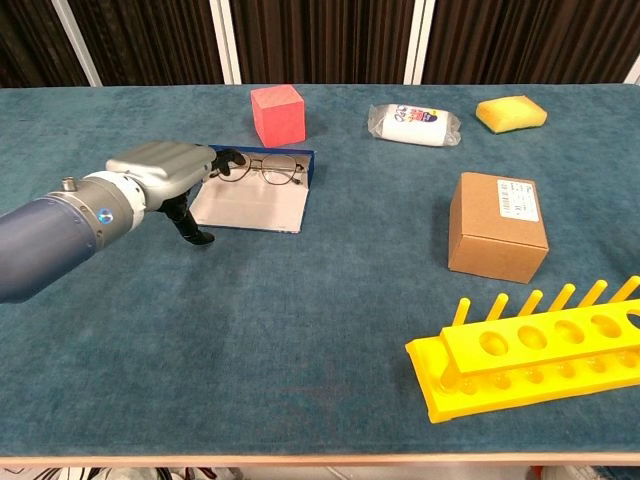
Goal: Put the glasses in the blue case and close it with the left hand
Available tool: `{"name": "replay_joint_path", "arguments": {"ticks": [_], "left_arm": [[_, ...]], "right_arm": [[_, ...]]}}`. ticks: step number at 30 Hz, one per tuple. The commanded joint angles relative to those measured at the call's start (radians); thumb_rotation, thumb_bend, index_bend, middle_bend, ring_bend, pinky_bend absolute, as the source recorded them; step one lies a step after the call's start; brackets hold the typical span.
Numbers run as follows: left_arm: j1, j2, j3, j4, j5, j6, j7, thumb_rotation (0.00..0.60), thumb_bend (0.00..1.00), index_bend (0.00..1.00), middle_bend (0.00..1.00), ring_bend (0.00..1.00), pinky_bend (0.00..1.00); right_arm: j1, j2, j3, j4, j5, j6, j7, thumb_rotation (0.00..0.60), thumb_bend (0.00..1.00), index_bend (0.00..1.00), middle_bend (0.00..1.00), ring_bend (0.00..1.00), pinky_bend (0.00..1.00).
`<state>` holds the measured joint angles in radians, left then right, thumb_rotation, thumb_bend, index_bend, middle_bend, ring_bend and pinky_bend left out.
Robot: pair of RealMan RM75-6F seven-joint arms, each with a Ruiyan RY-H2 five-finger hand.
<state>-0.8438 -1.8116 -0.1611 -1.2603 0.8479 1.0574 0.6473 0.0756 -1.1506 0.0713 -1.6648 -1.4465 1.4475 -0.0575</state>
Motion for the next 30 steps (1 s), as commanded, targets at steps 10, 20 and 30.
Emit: {"name": "replay_joint_path", "arguments": {"ticks": [10,20,30], "left_arm": [[-0.032,-0.071,-0.043,0.075,-0.033,-0.012,0.068,0.6,0.21,0.16,0.19,0.07,0.14],[-0.033,-0.094,-0.054,0.097,-0.034,-0.019,0.08,0.6,0.26,0.09,0.18,0.07,0.14],[-0.031,-0.109,-0.065,0.116,-0.02,-0.027,0.069,0.6,0.25,0.08,0.15,0.06,0.1]], "right_arm": [[0.002,0.005,-0.001,0.0,0.001,-0.005,0.001,0.6,0.1,0.0,0.0,0.09,0.19],[0.002,0.005,0.0,-0.001,0.003,-0.005,0.0,0.6,0.1,0.0,0.0,0.09,0.19],[0.002,0.005,0.0,-0.002,0.005,-0.006,-0.002,0.6,0.1,0.0,0.0,0.09,0.19]]}}
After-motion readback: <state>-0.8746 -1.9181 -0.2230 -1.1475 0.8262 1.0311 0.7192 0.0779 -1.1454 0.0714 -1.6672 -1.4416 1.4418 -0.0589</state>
